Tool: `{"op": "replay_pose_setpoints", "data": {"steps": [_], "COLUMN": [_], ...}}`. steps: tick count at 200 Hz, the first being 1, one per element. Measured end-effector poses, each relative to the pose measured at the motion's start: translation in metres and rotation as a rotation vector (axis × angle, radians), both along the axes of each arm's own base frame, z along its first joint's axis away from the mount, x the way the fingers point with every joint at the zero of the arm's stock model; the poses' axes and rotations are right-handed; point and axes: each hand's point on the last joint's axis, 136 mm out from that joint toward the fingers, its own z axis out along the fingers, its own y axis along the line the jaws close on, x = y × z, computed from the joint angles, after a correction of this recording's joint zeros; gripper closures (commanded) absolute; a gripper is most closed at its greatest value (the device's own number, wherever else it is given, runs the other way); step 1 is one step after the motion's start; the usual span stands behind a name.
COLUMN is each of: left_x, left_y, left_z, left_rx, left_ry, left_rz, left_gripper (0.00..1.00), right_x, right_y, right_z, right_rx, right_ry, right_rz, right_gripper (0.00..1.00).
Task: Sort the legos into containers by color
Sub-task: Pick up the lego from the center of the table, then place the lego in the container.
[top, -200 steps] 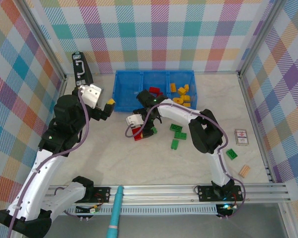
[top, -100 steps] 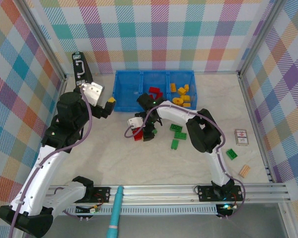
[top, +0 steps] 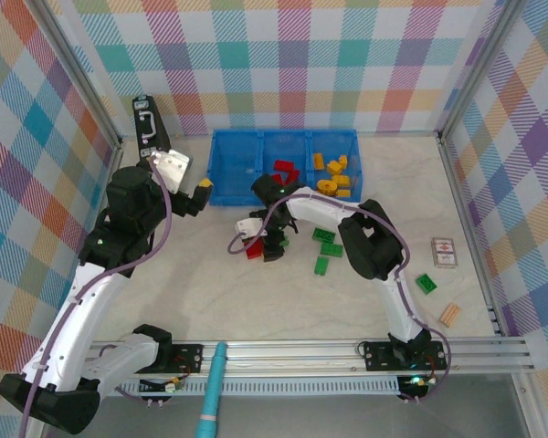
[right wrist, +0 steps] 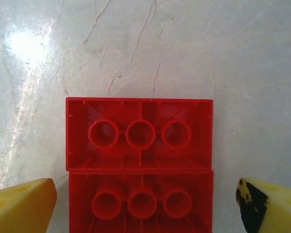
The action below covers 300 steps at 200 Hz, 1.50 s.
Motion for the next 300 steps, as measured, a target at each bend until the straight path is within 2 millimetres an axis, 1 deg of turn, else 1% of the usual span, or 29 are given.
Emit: {"op": "replay_pose_setpoints", "data": {"steps": [22, 59, 116, 138, 160, 194, 222, 243, 264, 300], "left_x": [0.001, 0.001, 0.001, 0.001, 0.001, 0.001, 0.002, 0.002, 0.002, 0.002], "left_y": [0.0, 0.001, 0.002, 0.002, 0.001, 0.0, 0.0, 0.0, 0.0, -0.001], "left_z": [0.0, 0.001, 0.001, 0.001, 0.001, 0.0, -0.002, -0.002, -0.002, -0.002], "left_rx": [-0.004, -0.006, -0.007, -0.013, -0.019, -0.025, -0.028, -0.029, -0.03, -0.03], "left_ry": [0.002, -0.002, -0.002, -0.001, 0.001, 0.003, 0.001, -0.001, 0.0, 0.0], "left_rz": [-0.001, 0.003, 0.005, 0.005, 0.001, 0.002, 0.001, -0.002, -0.005, -0.006], "left_gripper": [0.0, 0.0, 0.0, 0.0, 0.0, 0.0, 0.0, 0.0, 0.0, 0.0], "right_x": [-0.004, -0.008, -0.008, -0.007, -0.004, 0.007, 0.023, 0.041, 0.061, 0.102], "right_y": [-0.003, -0.006, -0.007, -0.007, -0.006, -0.005, -0.007, -0.012, -0.022, -0.04], "right_z": [-0.009, -0.01, -0.009, -0.009, -0.006, 0.008, 0.029, 0.048, 0.066, 0.094], "right_rx": [-0.021, -0.034, -0.041, -0.042, -0.044, -0.019, 0.014, 0.046, 0.074, 0.116], "right_ry": [0.024, 0.044, 0.044, 0.041, 0.027, -0.004, -0.035, -0.07, -0.105, -0.181], "right_rz": [0.002, 0.004, 0.008, 0.007, 0.004, -0.011, -0.045, -0.079, -0.12, -0.194], "right_gripper": [0.13, 0.29, 0.46, 0.49, 0.49, 0.49, 0.49, 0.49, 0.49, 0.48]}}
